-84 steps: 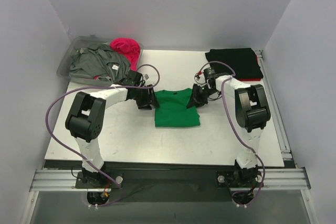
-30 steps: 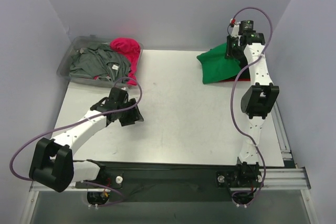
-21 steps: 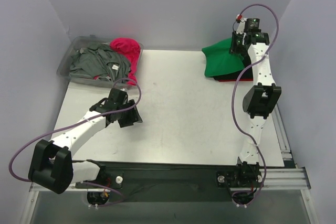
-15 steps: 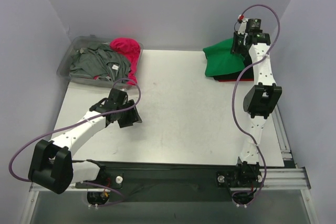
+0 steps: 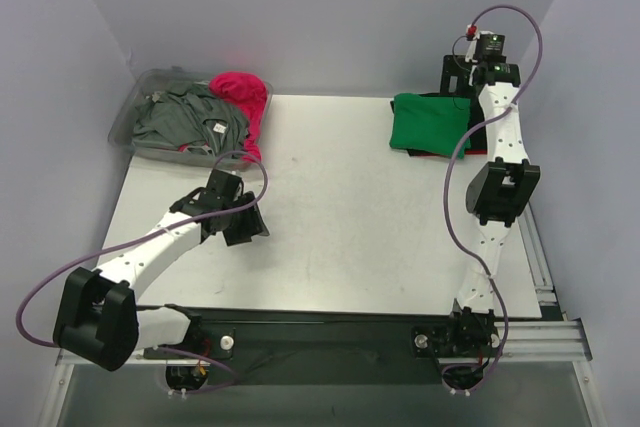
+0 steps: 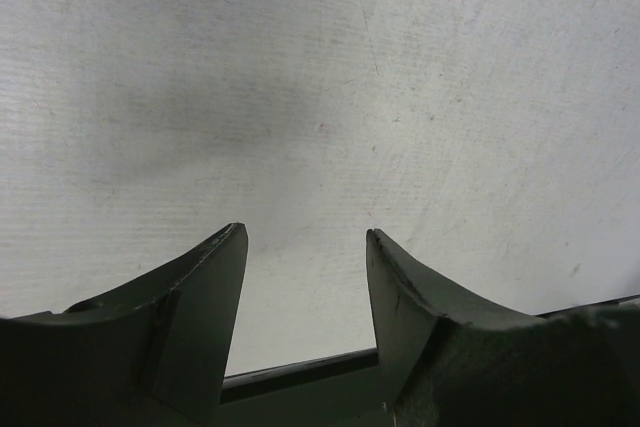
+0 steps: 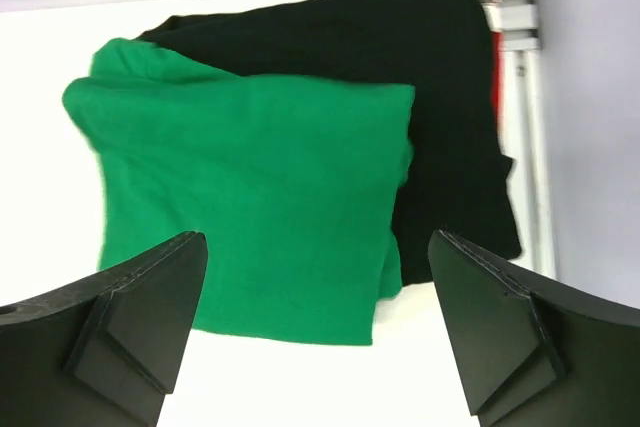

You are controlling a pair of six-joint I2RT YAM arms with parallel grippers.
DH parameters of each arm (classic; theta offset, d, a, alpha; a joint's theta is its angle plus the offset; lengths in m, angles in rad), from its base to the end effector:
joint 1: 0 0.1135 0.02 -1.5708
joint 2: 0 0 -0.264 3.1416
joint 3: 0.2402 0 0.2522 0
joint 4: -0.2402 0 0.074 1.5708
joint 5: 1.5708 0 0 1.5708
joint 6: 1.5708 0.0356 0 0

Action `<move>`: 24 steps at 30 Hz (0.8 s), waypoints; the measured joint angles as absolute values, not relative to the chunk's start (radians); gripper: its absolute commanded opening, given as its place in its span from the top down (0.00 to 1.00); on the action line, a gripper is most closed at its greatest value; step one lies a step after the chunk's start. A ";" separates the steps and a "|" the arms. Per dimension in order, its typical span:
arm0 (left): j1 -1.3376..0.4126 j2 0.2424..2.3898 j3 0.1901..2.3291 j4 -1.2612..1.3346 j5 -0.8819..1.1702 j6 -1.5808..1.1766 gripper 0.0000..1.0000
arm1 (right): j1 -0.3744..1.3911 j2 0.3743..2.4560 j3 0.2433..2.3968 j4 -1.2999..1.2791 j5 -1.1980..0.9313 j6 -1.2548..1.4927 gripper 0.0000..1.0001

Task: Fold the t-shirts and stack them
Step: Put the neatly folded tshirt into the corner of the board with the right arm

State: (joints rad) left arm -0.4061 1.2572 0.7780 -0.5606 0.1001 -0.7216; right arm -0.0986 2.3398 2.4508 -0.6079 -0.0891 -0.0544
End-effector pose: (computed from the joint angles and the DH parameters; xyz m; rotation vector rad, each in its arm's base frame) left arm 0.2182 -0.0977 0.2106 -0.3879 2.6725 -0.5067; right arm 0.5343 -0.0497 0.3378 -0.0091 2.0655 -0.0022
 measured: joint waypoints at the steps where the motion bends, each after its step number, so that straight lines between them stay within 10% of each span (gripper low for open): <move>1: -0.406 1.255 0.778 -0.563 0.099 -0.722 0.38 | -0.098 2.340 2.451 -0.602 -0.066 -0.053 0.00; 24: -0.447 1.011 0.779 -0.572 -0.047 -0.711 0.37 | 0.212 1.836 1.743 -0.419 0.049 0.053 0.00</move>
State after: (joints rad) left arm -0.4465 1.0111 0.7788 -0.5724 -0.0475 -0.7109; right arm 0.2115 1.8362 1.7428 -0.4194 0.0494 0.0528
